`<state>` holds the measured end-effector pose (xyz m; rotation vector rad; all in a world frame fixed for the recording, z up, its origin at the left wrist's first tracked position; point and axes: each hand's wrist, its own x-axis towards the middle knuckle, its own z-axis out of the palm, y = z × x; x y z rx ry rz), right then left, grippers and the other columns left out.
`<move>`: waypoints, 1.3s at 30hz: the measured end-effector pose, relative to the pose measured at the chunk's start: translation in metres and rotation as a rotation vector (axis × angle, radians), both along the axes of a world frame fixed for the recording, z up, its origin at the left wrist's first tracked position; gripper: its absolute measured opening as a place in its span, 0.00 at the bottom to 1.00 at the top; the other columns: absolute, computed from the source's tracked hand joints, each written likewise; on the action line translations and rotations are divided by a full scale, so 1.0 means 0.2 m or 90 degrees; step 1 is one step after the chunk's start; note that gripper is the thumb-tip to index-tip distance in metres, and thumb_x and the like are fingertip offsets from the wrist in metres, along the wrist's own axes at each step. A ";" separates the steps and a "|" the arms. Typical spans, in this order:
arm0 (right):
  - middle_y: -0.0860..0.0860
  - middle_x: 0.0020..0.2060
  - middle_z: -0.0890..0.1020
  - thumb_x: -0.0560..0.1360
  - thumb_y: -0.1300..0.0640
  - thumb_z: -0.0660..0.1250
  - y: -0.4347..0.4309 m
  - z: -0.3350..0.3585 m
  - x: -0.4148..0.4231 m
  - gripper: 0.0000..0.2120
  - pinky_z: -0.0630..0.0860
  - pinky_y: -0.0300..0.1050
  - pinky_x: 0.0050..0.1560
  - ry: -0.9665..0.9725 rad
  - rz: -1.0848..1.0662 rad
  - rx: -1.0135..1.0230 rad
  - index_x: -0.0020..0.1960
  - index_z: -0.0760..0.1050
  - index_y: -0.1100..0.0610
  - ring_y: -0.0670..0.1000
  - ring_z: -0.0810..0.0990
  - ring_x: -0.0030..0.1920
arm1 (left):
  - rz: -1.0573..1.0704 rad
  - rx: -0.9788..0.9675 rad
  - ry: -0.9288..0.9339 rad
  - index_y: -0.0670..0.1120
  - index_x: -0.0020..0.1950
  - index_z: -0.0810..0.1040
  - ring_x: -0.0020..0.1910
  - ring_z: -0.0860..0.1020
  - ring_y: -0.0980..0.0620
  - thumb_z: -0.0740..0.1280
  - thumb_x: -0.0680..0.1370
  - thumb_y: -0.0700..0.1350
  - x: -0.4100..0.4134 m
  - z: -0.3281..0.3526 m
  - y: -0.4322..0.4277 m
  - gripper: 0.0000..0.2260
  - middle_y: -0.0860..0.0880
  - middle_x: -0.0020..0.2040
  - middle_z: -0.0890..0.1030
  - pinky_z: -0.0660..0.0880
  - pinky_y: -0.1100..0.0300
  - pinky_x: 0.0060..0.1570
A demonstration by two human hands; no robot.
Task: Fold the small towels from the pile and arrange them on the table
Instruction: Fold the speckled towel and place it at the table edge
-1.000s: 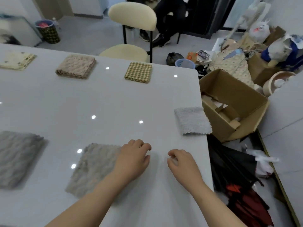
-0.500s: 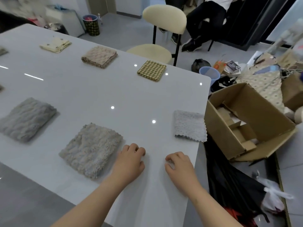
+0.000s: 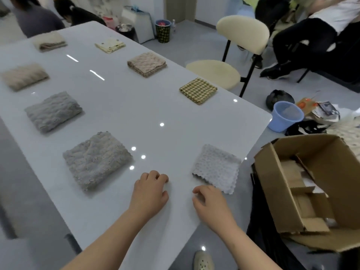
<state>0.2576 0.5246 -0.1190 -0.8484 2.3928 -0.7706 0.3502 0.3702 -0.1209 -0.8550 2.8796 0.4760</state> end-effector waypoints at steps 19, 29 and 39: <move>0.48 0.49 0.79 0.76 0.59 0.60 0.00 0.06 -0.60 0.12 0.73 0.42 0.54 0.023 0.024 -0.033 0.57 0.76 0.56 0.48 0.76 0.51 | 0.196 0.312 0.026 0.47 0.63 0.69 0.53 0.76 0.49 0.62 0.77 0.49 -0.55 0.05 0.27 0.16 0.49 0.56 0.78 0.72 0.58 0.49; 0.43 0.48 0.76 0.78 0.55 0.58 -0.20 0.03 -0.75 0.11 0.66 0.30 0.41 -0.004 0.124 -0.048 0.59 0.73 0.52 0.42 0.74 0.45 | 0.340 0.375 0.074 0.46 0.46 0.65 0.40 0.69 0.51 0.59 0.78 0.45 -0.59 0.08 0.07 0.04 0.51 0.39 0.70 0.64 0.60 0.37; 0.50 0.67 0.64 0.74 0.55 0.62 -0.30 0.02 -1.00 0.30 0.69 0.39 0.52 -0.054 0.378 0.039 0.73 0.55 0.49 0.48 0.69 0.63 | 0.516 0.495 0.156 0.50 0.51 0.69 0.49 0.76 0.48 0.65 0.73 0.39 -0.57 0.11 0.20 0.11 0.46 0.51 0.77 0.73 0.58 0.47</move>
